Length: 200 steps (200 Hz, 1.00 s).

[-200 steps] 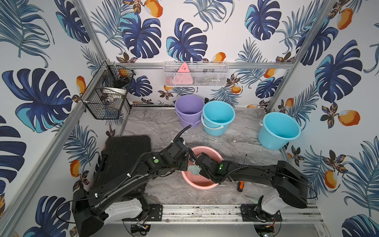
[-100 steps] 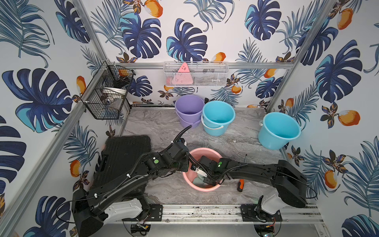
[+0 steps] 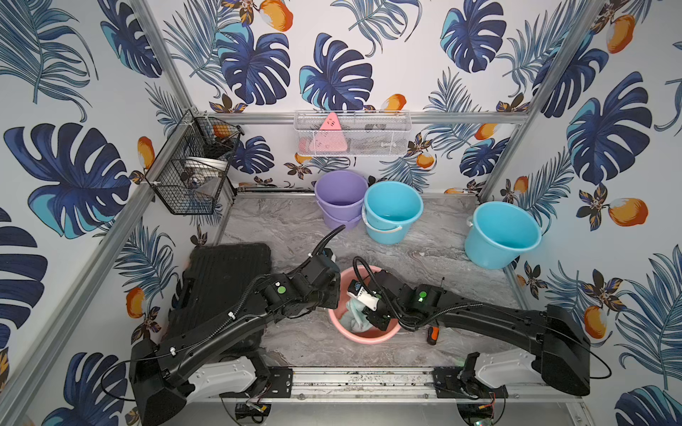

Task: Wipe the inside of the bucket with a cloth
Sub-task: Wipe the dirt from the bucket.

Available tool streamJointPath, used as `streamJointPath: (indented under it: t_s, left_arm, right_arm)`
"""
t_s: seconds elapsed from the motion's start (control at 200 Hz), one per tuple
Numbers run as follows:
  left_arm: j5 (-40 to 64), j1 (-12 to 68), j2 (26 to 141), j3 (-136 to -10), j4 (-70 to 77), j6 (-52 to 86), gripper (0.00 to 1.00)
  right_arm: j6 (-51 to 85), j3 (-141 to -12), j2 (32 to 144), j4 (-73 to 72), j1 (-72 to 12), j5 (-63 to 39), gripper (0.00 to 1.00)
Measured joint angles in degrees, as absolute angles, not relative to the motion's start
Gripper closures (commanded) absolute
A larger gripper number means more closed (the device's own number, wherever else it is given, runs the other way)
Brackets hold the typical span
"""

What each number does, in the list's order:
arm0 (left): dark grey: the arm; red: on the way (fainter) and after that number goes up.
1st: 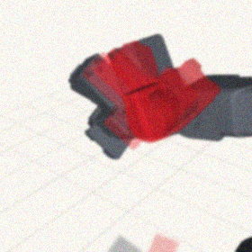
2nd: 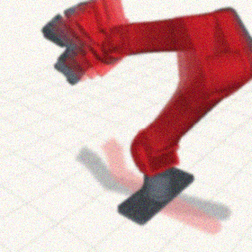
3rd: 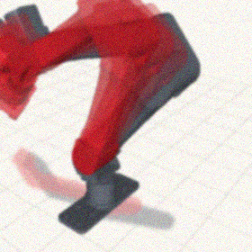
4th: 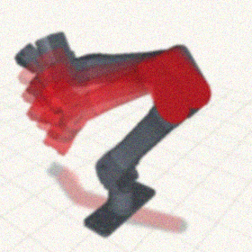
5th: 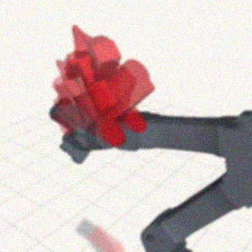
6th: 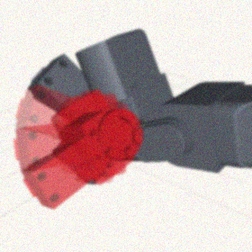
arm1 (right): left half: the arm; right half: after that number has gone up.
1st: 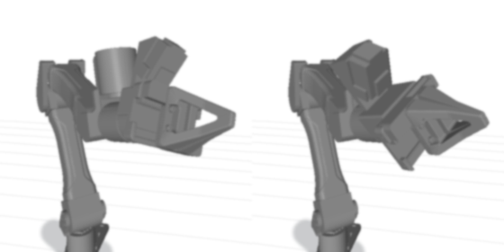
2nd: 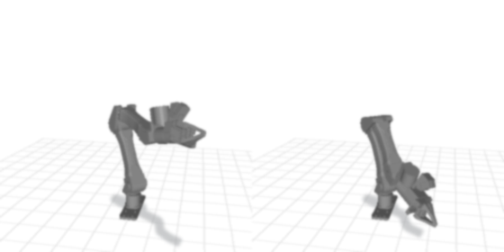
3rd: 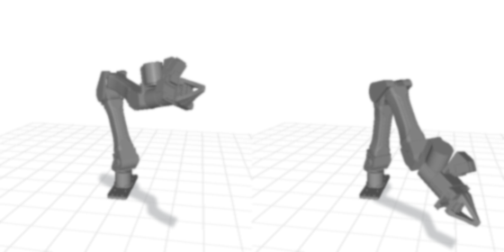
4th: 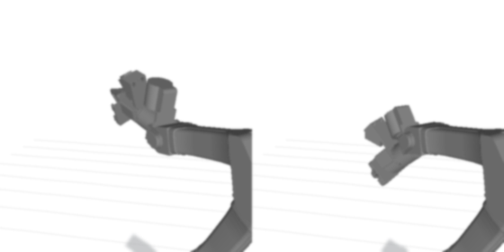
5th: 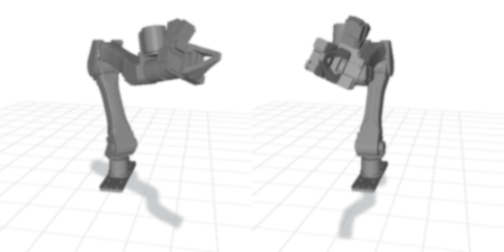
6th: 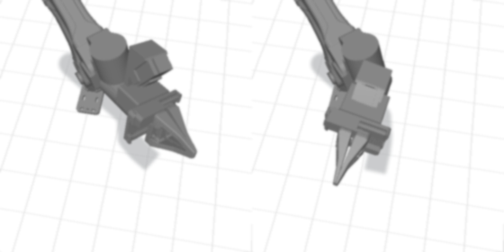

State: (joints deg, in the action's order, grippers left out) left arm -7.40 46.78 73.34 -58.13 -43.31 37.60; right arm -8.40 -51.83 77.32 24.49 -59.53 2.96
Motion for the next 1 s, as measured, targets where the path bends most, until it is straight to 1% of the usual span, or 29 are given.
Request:
streamJointPath:
  t_s: [0.185, 0.41, 0.635, 1.001]
  left_arm:
    - [-7.9, 46.9, 73.4, -58.1, -43.3, 37.6, 1.0]
    - [-8.1, 46.9, 73.4, -58.0, -43.3, 37.6, 1.0]
    - [-7.8, 46.9, 73.1, -57.6, -42.7, 37.8, 1.0]
    - [-7.6, 46.9, 72.8, -57.5, -42.7, 37.8, 1.0]
  right_arm:
    - [-9.1, -54.2, 73.5, 21.4, -59.5, 9.1, 1.0]
    - [-10.5, -55.9, 71.4, 15.8, -59.6, 13.1, 1.0]
    - [-10.1, -55.1, 75.2, 10.8, -59.6, 14.5, 1.0]
    - [-5.5, -45.8, 82.0, 1.0, -59.9, 14.4, 1.0]
